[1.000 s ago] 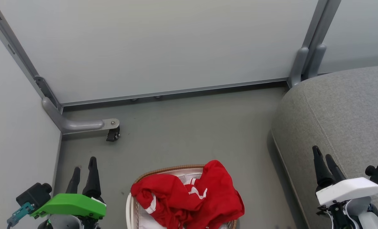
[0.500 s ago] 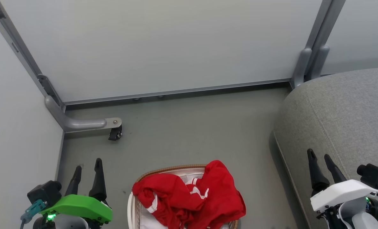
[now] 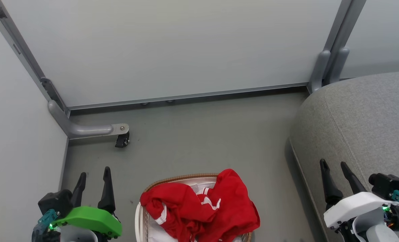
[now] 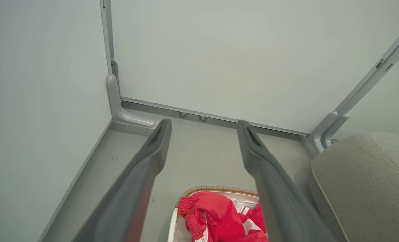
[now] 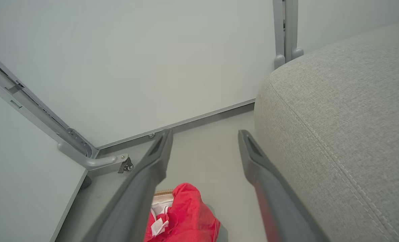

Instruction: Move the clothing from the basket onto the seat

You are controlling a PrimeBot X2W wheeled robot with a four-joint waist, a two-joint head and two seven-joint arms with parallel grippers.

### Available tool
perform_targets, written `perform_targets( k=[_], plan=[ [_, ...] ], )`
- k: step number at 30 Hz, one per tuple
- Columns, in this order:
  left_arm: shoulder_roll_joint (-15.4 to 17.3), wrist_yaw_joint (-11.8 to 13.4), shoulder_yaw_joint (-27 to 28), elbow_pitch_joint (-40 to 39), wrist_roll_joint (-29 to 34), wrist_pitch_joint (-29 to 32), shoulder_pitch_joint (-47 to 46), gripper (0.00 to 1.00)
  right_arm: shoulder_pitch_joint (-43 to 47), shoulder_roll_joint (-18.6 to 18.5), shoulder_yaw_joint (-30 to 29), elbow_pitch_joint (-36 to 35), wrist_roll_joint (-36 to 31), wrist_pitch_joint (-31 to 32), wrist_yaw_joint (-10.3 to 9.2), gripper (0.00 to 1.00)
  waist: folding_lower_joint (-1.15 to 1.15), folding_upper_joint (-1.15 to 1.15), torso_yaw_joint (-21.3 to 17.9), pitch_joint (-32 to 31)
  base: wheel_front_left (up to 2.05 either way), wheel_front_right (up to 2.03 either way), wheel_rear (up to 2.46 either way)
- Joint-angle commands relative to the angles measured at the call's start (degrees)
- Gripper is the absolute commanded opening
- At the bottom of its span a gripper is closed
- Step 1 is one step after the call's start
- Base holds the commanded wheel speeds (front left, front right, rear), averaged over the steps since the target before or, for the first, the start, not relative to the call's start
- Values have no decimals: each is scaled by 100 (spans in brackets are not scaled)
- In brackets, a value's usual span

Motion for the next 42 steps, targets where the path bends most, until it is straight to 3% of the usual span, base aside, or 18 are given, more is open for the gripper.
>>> perform_targets(
  k=[1, 21, 33, 42],
  plan=[
    [15, 10, 17, -67, 143, -55, -145, 100, -45, -23, -14, -43, -186, -65, 1, 100, 0, 0, 2, 2, 0, 0, 0],
    [-121, 14, 135, -126, 1184, -315, 68, 100, 15, -48, 80, -20, -1290, -322, 1, 100, 0, 0, 39, -17, 0, 0, 0],
    [-251, -105, 278, -83, 1621, -444, 161, 100, 42, -66, 162, 159, -1803, -453, 0, 100, 0, 0, 38, 35, 0, 0, 0],
    [-307, -202, 0, 264, 1733, -538, -196, 100, -290, -131, 331, 66, -2175, -544, 0, 100, 0, 0, -143, 711, 0, 0, 0]
  ],
)
